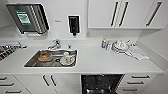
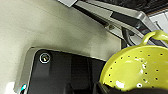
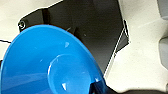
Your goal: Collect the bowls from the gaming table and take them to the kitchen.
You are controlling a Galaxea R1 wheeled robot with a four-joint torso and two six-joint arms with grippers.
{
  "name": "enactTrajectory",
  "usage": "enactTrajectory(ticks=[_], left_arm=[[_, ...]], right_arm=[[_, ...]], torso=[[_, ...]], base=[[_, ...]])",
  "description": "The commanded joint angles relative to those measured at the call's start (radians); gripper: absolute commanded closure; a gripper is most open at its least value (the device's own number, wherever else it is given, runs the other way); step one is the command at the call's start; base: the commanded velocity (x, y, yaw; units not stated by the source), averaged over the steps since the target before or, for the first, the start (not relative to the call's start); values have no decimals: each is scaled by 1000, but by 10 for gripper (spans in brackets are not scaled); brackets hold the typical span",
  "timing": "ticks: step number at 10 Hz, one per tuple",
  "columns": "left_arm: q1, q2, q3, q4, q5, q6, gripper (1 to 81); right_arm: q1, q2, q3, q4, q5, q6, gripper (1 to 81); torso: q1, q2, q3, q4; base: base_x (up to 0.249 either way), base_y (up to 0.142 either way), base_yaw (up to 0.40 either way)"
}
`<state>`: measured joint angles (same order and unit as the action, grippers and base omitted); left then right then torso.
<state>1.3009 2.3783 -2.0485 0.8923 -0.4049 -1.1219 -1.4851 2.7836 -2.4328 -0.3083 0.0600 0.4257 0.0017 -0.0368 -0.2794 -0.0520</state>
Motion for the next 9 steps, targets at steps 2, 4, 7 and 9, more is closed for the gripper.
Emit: enactTrajectory(ticks=[2, 4, 7, 9], left_arm=[[-155, -169, 236, 14, 102, 2, 811], [-252, -214, 369, 22, 219, 2, 811], [-395, -223, 543, 42, 399, 2, 811], [-514, -211, 667, 43, 573, 2, 811]], right_arm=[[19, -25, 11, -2, -51, -1, 811], [19, -23, 11, -2, -49, -1, 811], [21, -22, 11, -2, -48, 1, 811], [21, -20, 11, -2, -48, 1, 811]], torso=[[0, 0, 0, 0], [0, 0, 0, 0], [0, 0, 0, 0], [0, 0, 0, 0]], base=[[0, 0, 0], [0, 0, 0], [0, 0, 0], [0, 0, 0]])
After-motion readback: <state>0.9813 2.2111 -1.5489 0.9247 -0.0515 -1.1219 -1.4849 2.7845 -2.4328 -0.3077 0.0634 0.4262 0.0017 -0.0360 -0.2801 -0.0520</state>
